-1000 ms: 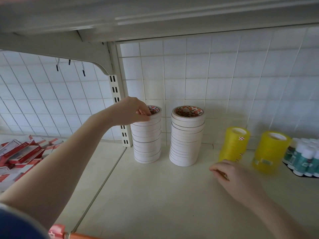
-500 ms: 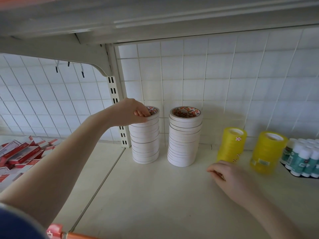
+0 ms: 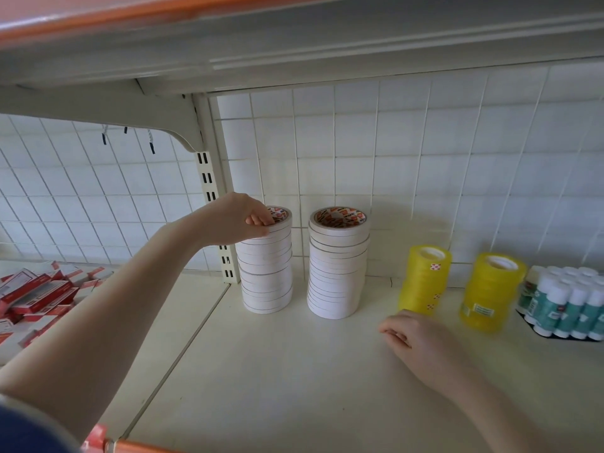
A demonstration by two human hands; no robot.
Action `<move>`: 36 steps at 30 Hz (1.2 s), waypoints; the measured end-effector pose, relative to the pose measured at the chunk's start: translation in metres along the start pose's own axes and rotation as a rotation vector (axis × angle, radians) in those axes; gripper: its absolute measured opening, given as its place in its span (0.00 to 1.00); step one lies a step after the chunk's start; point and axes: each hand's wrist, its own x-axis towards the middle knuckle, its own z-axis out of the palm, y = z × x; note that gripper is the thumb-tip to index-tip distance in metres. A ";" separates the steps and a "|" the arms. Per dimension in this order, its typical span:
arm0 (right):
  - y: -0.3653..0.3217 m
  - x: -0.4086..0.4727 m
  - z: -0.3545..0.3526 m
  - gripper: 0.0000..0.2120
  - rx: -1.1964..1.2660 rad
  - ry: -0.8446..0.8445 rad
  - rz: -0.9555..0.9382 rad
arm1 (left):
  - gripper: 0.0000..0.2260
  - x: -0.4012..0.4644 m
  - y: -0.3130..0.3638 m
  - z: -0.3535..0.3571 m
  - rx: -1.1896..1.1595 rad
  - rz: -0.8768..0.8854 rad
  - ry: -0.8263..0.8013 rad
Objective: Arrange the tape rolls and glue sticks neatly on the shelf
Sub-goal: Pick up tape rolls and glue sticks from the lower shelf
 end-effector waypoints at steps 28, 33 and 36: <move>0.075 -0.206 -0.090 0.13 -0.447 0.550 0.590 | 0.22 -0.099 0.226 0.166 -0.273 0.169 0.198; 0.115 -0.282 -0.126 0.15 -0.455 0.600 0.821 | 0.23 -0.097 0.323 0.187 -0.361 0.318 0.076; 0.146 -0.327 -0.148 0.19 -0.438 0.605 0.911 | 0.24 -0.096 0.387 0.197 -0.355 0.404 0.055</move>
